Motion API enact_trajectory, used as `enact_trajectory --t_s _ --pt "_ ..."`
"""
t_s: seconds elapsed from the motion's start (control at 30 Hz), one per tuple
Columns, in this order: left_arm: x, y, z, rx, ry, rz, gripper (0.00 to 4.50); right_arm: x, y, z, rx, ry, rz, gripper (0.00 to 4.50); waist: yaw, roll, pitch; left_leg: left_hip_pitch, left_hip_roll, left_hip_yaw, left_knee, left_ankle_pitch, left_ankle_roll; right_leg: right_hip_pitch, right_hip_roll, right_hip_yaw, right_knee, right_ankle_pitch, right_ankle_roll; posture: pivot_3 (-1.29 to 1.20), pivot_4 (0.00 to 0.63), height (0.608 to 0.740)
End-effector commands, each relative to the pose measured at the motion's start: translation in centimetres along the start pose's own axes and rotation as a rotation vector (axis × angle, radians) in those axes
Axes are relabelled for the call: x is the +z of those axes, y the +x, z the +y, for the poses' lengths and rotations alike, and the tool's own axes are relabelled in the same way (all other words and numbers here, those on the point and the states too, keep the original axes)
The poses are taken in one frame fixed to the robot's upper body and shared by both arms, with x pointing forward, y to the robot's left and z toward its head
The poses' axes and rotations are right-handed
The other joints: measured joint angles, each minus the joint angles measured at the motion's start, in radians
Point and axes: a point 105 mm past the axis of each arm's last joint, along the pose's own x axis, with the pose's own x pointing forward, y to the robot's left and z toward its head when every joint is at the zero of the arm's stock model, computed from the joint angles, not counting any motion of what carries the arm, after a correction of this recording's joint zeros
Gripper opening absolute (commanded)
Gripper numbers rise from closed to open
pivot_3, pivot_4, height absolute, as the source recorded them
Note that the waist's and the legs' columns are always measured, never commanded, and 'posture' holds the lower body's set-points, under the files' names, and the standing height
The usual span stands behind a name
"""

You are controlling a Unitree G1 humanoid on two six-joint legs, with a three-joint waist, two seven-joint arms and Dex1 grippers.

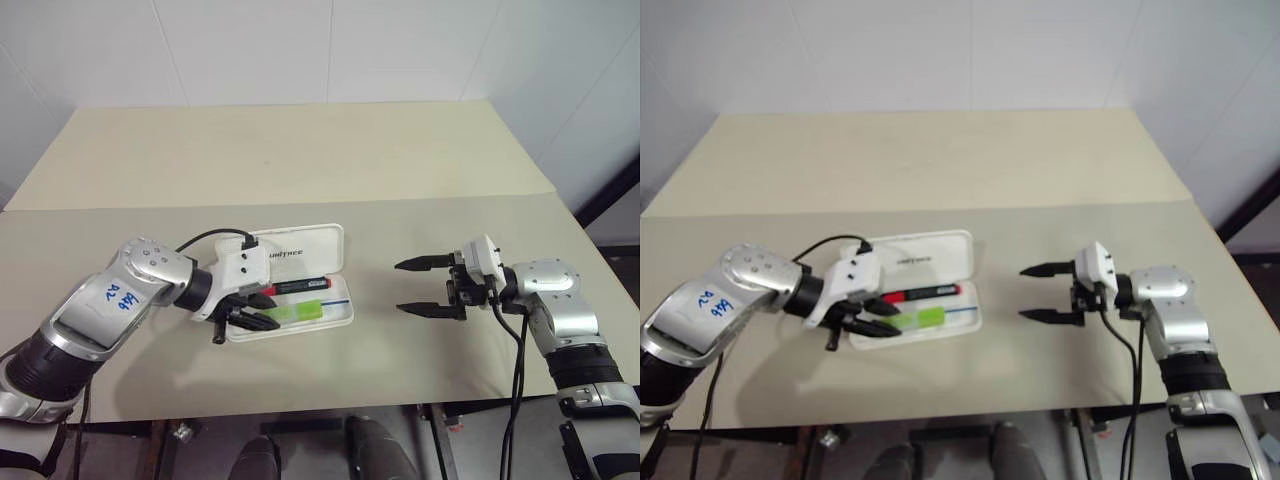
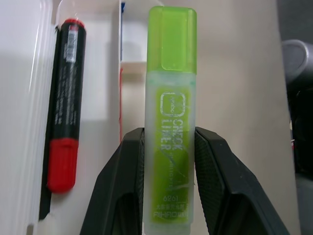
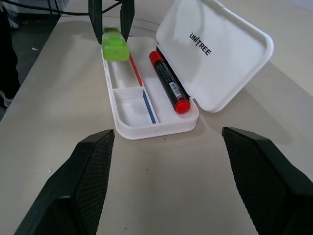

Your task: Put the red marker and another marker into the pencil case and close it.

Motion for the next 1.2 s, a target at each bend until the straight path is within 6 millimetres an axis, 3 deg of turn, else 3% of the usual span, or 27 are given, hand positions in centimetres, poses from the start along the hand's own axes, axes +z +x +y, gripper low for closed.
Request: enact_trajectory --t_s 0.03,0.37,0.63,0.67,0.97,1.07,1.2 --pt "-0.4 -0.2 0.0 0.013 0.007 0.023 1.08 0.9 -0.1 -0.6 -0.022 -0.039 -0.023 4.5 0.0 0.0 0.0 0.0 0.0 0.0 0.0 0.0 0.0 0.0 0.0 0.0 0.0 0.0 0.0 0.0 0.15 0.74" --pt "-1.4 0.0 0.5 0.015 -0.016 0.062 1.08 0.9 -0.1 -0.5 -0.033 -0.038 -0.022 4.5 0.0 0.0 0.0 0.0 0.0 0.0 0.0 0.0 0.0 0.0 0.0 0.0 0.0 0.0 0.0 0.0 0.15 0.74" --pt "-1.0 0.3 0.7 0.002 -0.03 0.043 1.08 0.8 -0.1 -0.5 -0.045 -0.038 -0.022 4.5 0.001 0.0 0.0 0.0 0.0 0.0 0.0 0.0 0.0 0.0 0.0 0.0 0.0 0.0 0.0 0.0 0.15 0.74" --pt "-0.9 0.3 0.8 0.001 -0.037 0.04 1.8 0.8 -0.1 -0.5 -0.046 -0.039 -0.022 4.5 0.001 0.0 0.0 0.0 0.0 0.0 0.0 0.0 0.0 0.0 0.0 0.0 0.0 0.0 0.0 0.0 0.15 0.74" --pt "-0.7 0.6 0.9 -0.005 -0.04 0.034 4.48 0.8 0.1 -0.5 -0.052 -0.041 -0.022 4.5 0.0 0.0 0.0 0.0 0.0 0.0 0.0 0.0 0.0 0.0 0.0 0.0 0.0 0.0 0.0 0.0 0.15 0.74" --pt "-0.4 0.7 0.6 -0.008 -0.028 0.022 4.48 0.6 0.1 -0.7 -0.074 -0.039 -0.005 4.5 0.0 0.0 0.0 0.0 0.0 0.0 0.0 0.0 0.0 0.0 0.0 0.0 0.0 0.0 0.0 0.0 0.15 0.74" --pt "1.8 0.5 0.4 -0.001 0.062 -0.128 4.48 -0.1 -0.6 -2.0 -0.165 -0.047 0.065 4.5 0.003 0.0 0.0 0.0 0.0 0.0 0.0 0.0 0.0 0.0 0.0 0.0 0.0 0.0 0.0 0.0 0.15 0.74"
